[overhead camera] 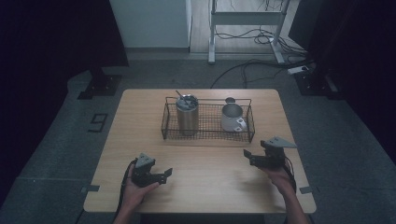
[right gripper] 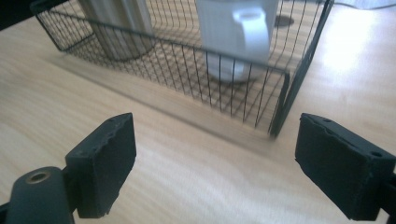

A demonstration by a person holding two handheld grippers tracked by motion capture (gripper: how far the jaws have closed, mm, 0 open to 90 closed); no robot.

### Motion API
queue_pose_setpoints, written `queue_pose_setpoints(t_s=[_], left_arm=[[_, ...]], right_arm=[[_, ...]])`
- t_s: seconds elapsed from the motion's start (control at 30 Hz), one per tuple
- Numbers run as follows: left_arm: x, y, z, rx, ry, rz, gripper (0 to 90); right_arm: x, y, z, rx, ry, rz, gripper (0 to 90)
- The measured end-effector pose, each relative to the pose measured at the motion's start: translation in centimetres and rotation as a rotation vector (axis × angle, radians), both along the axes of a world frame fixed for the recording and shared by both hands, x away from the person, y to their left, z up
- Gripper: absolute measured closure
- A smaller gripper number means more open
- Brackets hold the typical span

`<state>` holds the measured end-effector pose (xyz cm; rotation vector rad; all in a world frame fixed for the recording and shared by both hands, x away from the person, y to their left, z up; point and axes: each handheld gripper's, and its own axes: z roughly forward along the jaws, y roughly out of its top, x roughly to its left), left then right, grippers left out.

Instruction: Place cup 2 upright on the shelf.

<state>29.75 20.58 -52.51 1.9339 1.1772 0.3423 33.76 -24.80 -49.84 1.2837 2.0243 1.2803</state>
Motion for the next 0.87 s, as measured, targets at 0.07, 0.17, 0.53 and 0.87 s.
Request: queue_pose_setpoints(t_s=[0.07,0.17,0.53,0.87], left_arm=[[0.0,0.0,0.0,-0.001,-0.002,0.000,12.6],[0.0,0.0,0.0,0.001,-0.001,-0.001,12.6],[-0.1,-0.2,-0.1,0.009,-0.002,-0.006,12.6],[0.0,-0.2,-0.1,0.010,-0.001,-0.002,12.6]], right_arm=[[-0.5,-0.1,-0.6,-0.004,0.010,-0.001,12.5],[-1.0,-0.3,-1.4,-0.010,0.023,-0.004,12.5],[-1.3,-0.9,-3.5,-0.046,0.072,-0.027,12.7],[-1.4,-0.6,-3.6,-0.058,0.072,-0.027,12.8]])
